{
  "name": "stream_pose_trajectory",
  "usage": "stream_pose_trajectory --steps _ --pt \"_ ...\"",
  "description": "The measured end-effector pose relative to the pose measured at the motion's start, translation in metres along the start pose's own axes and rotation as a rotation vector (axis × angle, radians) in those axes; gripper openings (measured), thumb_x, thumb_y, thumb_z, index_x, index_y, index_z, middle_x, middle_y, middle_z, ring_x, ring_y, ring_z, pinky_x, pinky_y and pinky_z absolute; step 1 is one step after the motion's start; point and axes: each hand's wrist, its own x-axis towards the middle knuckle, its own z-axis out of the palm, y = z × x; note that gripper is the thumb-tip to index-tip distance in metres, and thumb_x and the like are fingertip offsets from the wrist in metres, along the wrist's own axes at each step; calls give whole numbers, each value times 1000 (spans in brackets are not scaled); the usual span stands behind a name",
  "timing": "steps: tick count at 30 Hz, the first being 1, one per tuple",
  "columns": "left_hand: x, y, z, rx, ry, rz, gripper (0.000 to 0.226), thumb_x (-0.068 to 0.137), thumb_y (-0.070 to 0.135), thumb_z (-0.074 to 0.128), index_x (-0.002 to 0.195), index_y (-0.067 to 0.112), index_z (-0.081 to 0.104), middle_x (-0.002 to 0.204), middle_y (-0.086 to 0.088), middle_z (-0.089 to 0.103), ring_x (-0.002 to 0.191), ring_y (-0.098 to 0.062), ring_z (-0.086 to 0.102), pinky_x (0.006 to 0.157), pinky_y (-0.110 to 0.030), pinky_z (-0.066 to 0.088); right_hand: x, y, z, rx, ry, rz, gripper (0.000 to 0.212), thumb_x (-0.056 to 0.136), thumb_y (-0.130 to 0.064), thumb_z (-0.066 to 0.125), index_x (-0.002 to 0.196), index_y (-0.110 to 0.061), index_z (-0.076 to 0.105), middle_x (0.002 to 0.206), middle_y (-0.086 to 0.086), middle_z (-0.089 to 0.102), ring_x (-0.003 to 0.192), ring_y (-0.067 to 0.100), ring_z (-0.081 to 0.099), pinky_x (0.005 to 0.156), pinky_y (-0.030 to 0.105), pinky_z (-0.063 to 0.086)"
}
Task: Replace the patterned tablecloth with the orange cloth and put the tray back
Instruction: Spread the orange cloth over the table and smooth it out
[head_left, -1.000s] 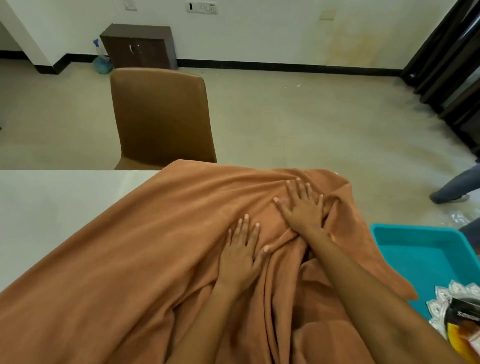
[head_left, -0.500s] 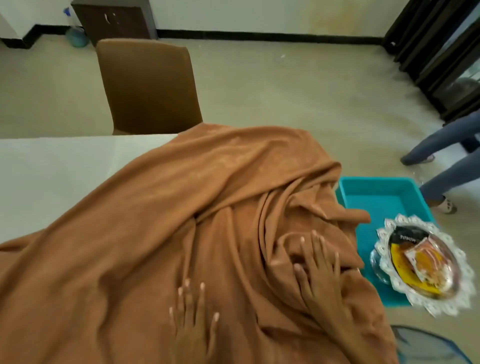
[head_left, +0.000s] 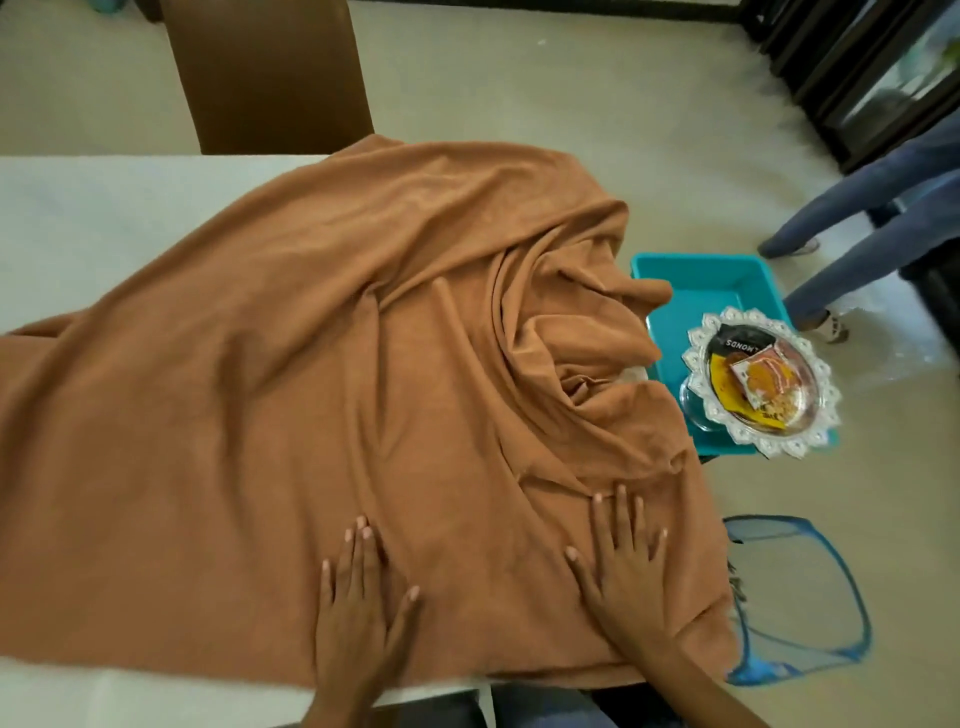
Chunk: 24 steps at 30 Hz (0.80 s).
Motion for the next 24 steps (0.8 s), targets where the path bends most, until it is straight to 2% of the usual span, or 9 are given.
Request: stream_pose_trajectory --steps 3,5,6,7,9,12,14,19,24 --pt "-27 -12 0 13 -30 3 79 92 63 16 149 10 21 154 -8 26 146 -12 5 116 -33 2 -38 12 -1 -40 -17 -5 74 89 -68 21 146 -22 27 150 15 29 133 33 34 105 52 27" --pt "-40 -17 0 24 -7 9 78 92 63 15 144 7 32 151 -9 33 146 -14 11 114 -37 12 -46 16 -18 -38 54 23 71 92 -66 13 121 -19 58 121 17 56 102 34 57 87 46 44" --pt "-43 -17 -1 19 20 1 78 93 64 14 142 7 37 148 -11 38 143 -18 20 110 -41 21 -44 15 -25 -21 90 33 70 93 -64 11 107 -19 63 110 15 60 95 34 60 83 45 46" --pt "-44 -14 -4 0 59 -26 79 92 65 13 139 7 40 145 -13 42 138 -24 31 105 -45 28 -40 14 -30 7 113 23 66 94 -63 12 104 -21 62 112 14 59 100 34 58 87 47 44" --pt "-41 -4 -8 -46 142 -140 82 89 68 14 140 9 41 145 -15 41 131 -31 41 105 -49 32 -26 10 -32 49 105 -40 58 93 -62 20 127 -28 50 142 11 40 133 32 37 105 54 27" --pt "-38 7 -4 -21 179 -233 80 86 66 13 150 18 21 157 -11 17 144 -28 18 114 -47 16 -24 14 -15 28 18 -55 70 89 -69 18 150 -35 10 159 2 -4 146 28 -2 111 61 8" --pt "-39 6 3 23 153 -255 80 86 67 9 152 21 8 159 -9 8 145 -27 10 115 -48 12 -40 20 -3 12 17 6 74 87 -72 15 150 -33 10 159 2 -3 146 29 2 109 64 13" --pt "-49 -3 12 38 147 -179 77 88 66 10 151 25 -7 159 -5 -9 146 -23 -4 117 -47 3 -73 28 8 -20 30 7 78 86 -73 14 145 -26 34 152 13 28 134 38 30 101 65 28" --pt "-51 -8 8 -12 106 -121 80 83 71 1 147 27 -19 155 0 -24 144 -18 -17 117 -42 -8 -66 18 1 -11 76 16 84 86 -72 13 143 -15 37 153 20 21 138 40 24 108 63 18"
